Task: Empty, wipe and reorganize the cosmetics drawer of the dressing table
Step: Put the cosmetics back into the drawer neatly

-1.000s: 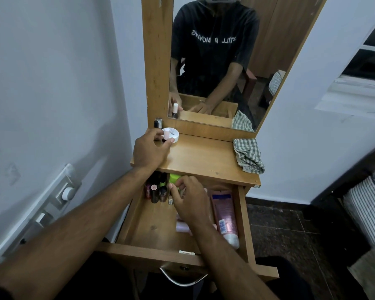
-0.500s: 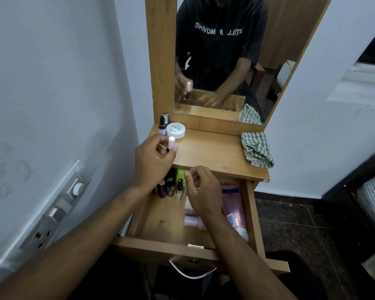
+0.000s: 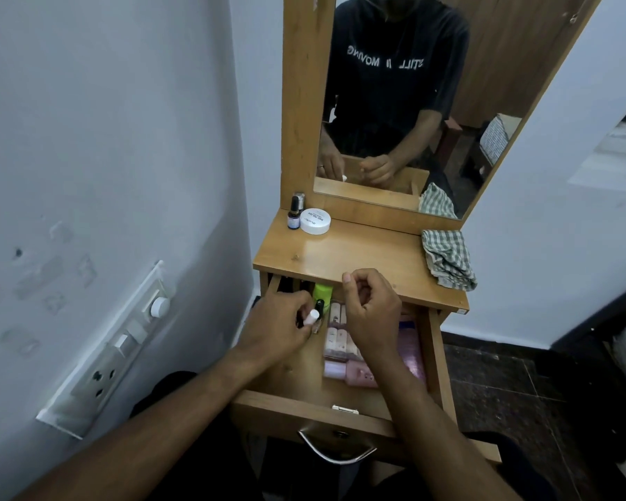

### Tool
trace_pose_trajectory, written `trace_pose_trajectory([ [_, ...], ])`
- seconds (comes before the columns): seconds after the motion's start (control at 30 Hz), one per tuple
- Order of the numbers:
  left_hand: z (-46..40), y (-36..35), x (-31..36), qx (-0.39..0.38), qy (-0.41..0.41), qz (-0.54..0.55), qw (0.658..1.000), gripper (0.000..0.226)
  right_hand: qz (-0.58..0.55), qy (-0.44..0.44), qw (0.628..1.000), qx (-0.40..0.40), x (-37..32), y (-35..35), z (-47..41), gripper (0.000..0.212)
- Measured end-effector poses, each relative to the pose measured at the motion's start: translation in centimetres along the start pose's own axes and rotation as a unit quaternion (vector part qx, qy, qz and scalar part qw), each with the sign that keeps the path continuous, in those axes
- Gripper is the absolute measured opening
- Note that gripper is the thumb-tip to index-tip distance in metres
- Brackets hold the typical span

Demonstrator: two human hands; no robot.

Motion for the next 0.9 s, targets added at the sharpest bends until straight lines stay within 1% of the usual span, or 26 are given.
trace_pose_trajectory([
  [0.1,0.1,-0.5,0.0,-0.009,0.001,-0.059,0.998,0.007,0.016,0.025,1.000,-0.007,-1.1,-0.3,-2.2,0.012],
  [0.23,-0.3,-0.8,-0.5,0.003,0.014,-0.117,0.993,0.014,0.095,0.061,0.991,-0.066,-2.2,-2.0,-6.3,0.006],
  [0.3,-0.3,-0.9,-0.5,0.006,0.018,-0.133,0.991,0.015,0.138,0.077,0.982,-0.100,-2.8,-3.4,-8.4,0.008],
  [0.4,-0.2,-0.9,-0.2,0.009,0.018,-0.159,0.987,0.012,0.164,0.077,0.973,-0.145,-4.0,-5.4,-11.3,0.015],
  [0.53,-0.1,-0.9,0.0,0.007,0.021,-0.171,0.985,0.008,0.160,0.086,0.966,-0.184,-6.1,-7.6,-14.1,0.025],
  [0.63,-0.2,-1.0,-0.2,0.010,0.023,-0.165,0.986,0.011,0.197,0.094,0.954,-0.208,-7.4,-9.1,-15.3,0.040],
  [0.67,-0.2,-1.0,-0.3,0.012,0.024,-0.158,0.987,0.012,0.208,0.101,0.948,-0.220,-7.7,-9.6,-15.4,0.041],
  [0.8,0.0,-1.0,-0.5,0.015,0.030,-0.136,0.990,0.018,0.278,0.141,0.917,-0.251,-7.8,-11.3,-15.5,0.030],
  [0.9,0.1,-0.9,-0.5,0.026,0.035,-0.119,0.992,0.017,0.276,0.126,0.917,-0.258,-7.1,-11.9,-15.4,0.024],
])
Point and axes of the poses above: each hand's wrist, its own z-axis away from the middle knuckle, its own y-axis out of the back of the hand, x = y × z, the point moved 5 cm from there along -z, towards the middle knuckle, and after that the axes turned 4 degrees about -y, right-handed, at the moved point
